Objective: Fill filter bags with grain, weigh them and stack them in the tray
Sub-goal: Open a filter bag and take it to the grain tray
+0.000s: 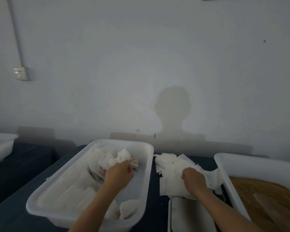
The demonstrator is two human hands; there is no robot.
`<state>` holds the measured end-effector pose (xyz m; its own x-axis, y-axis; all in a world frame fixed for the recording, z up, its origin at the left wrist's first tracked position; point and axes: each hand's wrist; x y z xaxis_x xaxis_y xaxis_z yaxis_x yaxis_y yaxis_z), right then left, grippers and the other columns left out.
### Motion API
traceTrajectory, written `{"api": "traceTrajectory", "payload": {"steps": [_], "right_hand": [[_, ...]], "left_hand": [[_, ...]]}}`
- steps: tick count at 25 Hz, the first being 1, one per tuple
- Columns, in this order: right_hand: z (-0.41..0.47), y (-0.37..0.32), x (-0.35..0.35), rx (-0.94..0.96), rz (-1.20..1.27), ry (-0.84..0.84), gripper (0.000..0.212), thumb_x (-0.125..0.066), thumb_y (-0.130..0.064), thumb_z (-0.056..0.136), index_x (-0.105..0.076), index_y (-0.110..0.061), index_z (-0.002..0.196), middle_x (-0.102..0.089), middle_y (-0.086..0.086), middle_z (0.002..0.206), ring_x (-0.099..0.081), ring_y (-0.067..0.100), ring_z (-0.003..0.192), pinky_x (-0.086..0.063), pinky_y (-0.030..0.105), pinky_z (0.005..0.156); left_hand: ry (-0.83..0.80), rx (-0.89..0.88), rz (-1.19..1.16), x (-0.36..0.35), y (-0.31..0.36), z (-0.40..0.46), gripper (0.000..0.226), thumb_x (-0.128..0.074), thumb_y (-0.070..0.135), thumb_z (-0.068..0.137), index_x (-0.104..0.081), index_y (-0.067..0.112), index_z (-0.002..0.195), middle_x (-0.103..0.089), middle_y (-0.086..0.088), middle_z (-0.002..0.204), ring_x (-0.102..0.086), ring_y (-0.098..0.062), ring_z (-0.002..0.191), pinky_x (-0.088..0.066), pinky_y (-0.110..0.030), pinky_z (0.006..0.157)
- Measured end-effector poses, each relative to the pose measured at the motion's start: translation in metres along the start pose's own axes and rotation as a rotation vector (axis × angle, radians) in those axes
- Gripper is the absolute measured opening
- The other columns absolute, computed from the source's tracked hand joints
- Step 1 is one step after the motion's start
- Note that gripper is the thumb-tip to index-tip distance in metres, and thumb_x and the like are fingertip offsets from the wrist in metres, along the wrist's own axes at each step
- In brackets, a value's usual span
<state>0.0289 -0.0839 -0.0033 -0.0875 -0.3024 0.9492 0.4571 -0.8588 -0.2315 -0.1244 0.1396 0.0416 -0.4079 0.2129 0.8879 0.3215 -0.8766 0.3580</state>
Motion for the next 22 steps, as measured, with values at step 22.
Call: {"api": "traceTrajectory", "payload": {"steps": [22], "right_hand": [[-0.144, 0.082, 0.13, 0.207, 0.546, 0.001, 0.007, -0.056, -0.031, 0.094, -0.054, -0.025, 0.093, -0.064, -0.006, 0.083, -0.062, 0.0, 0.077, -0.047, 0.011, 0.065]], "left_hand": [[-0.467, -0.252, -1.196, -0.058, 0.225, -0.071, 0.019, -0.054, 0.019, 0.096, -0.055, 0.011, 0.078, -0.061, 0.0, 0.076, -0.066, -0.013, 0.072, -0.059, -0.032, 0.064]]}}
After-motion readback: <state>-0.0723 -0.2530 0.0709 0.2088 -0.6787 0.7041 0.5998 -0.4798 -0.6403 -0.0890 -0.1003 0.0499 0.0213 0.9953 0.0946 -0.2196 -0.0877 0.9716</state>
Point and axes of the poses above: each hand's wrist, its own z-axis towards the middle knuckle, its own x-axis out of the back of the hand, y = z × x
